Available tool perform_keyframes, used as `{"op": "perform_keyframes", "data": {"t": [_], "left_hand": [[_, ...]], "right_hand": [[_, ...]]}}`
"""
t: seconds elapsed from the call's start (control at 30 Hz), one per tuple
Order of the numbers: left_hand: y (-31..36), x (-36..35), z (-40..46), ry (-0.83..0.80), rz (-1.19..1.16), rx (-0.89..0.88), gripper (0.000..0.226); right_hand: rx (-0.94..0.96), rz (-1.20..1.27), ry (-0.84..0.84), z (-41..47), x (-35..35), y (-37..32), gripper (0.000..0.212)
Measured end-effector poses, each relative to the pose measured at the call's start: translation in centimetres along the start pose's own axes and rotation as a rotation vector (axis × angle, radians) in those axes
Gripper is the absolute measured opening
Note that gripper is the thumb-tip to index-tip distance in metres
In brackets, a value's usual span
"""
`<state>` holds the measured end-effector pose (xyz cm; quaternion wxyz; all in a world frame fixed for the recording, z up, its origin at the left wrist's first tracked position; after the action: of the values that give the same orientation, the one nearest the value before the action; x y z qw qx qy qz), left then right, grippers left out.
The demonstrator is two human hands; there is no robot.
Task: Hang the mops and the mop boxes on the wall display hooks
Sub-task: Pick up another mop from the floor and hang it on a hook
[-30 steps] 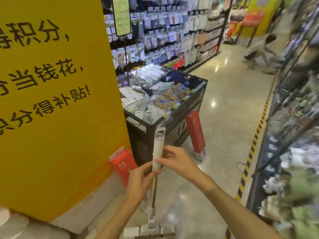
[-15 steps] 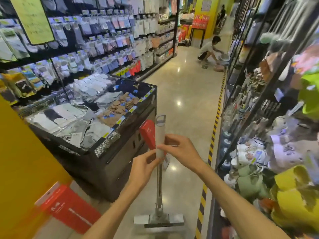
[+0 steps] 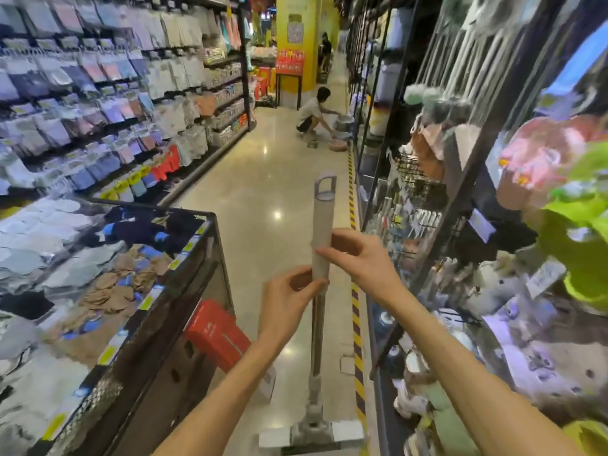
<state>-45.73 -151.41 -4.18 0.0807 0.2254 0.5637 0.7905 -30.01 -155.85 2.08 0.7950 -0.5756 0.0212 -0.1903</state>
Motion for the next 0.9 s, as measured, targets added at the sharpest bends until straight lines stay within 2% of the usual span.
{"op": "perform_keyframes", "data": {"t": [0.2,0.43,0.57,0.9], "left_hand": [[-0.9,-2.6,15.4,-0.057,-0.078,-0.019,0.026],[-3.8,-5.7,32.2,-0.039,-0.117,-0.026,0.026],[-5.5,-7.6,41.9,-0.003,-0.120,-0.039,0.027],[-8.0,-10.4,66.0,0.115,-0.103,-0.026,0.024]], "right_hand": [[-0.009,0.005,0.096,12.9,4.7,2.9,0.030],[0.021,0.031,0.175,27.6,9.2,7.9,0.033],[0.058,0.067,0.137,36.7,11.9,11.8,0.043],[0.079,0.048,0.086,61.2,17.7,18.6,0.036]]}}
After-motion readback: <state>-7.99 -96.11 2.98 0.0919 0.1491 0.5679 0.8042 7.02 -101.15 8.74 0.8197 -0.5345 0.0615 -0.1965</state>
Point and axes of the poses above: each hand's wrist, its own z-axis towards the middle knuckle, its own x-axis out of the back of the hand, y = z × x, the point moved 5 cm from there along z, towards the middle knuckle, and after that the axes turned 7 degrees about z, right-handed, at the moved point
